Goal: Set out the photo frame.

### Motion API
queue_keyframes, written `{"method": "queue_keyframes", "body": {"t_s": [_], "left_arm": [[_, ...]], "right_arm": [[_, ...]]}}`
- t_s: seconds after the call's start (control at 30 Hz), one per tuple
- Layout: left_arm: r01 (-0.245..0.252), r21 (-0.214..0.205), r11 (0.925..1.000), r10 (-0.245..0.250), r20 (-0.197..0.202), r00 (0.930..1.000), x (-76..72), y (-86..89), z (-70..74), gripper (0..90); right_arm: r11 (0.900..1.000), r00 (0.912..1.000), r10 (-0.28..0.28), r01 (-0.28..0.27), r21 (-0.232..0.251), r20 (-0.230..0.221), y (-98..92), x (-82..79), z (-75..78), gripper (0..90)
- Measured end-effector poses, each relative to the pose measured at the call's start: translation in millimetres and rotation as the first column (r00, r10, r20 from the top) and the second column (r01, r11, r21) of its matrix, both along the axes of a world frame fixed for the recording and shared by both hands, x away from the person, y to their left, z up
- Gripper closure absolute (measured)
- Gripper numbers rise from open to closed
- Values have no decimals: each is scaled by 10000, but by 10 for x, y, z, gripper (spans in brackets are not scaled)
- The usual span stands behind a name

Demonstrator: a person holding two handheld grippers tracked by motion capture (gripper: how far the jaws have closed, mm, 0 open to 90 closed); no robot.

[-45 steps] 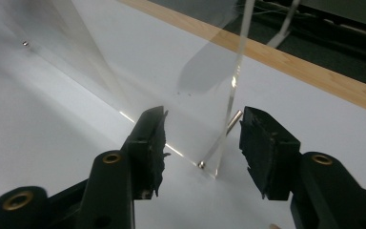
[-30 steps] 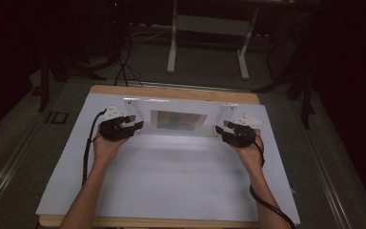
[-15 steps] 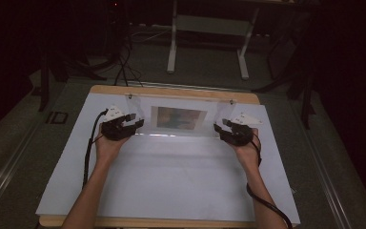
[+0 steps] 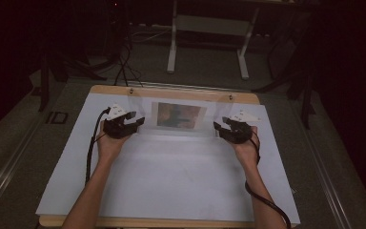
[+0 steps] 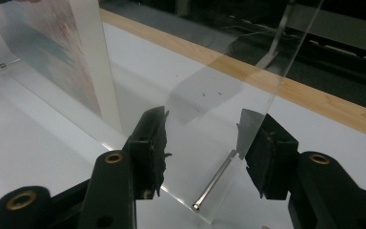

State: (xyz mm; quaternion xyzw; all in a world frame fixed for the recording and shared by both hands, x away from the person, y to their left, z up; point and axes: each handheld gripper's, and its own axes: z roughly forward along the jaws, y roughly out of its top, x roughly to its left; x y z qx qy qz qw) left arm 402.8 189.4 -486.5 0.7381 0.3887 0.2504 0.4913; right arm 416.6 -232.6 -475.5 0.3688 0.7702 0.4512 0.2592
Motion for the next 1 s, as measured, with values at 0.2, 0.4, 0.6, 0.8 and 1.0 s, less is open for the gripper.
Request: {"method": "queue_keyframes", "body": {"t_s": [0.2,0.4,0.6,0.8,1.0], "left_arm": [[-68,-16,10000,67,-135,9999,30,-6,14,515],[-121,-6,9999,121,-217,9997,45,-12,25,516],[-113,68,9999,115,-338,9994,36,-11,44,517],[-46,51,10000,49,-581,9983,16,1,73,518],[-24,204,9998,40,-807,9967,-50,-16,133,519]], "right_arm": [[10000,9999,-89,89,-28,-58,10,29,12,515],[9999,9997,-148,147,-17,-174,17,53,23,514],[9996,9993,-260,258,-83,-263,34,52,44,512],[9993,9992,-263,255,-256,-317,50,13,108,512],[9995,9982,-200,186,-252,-567,34,-33,151,513]]}}
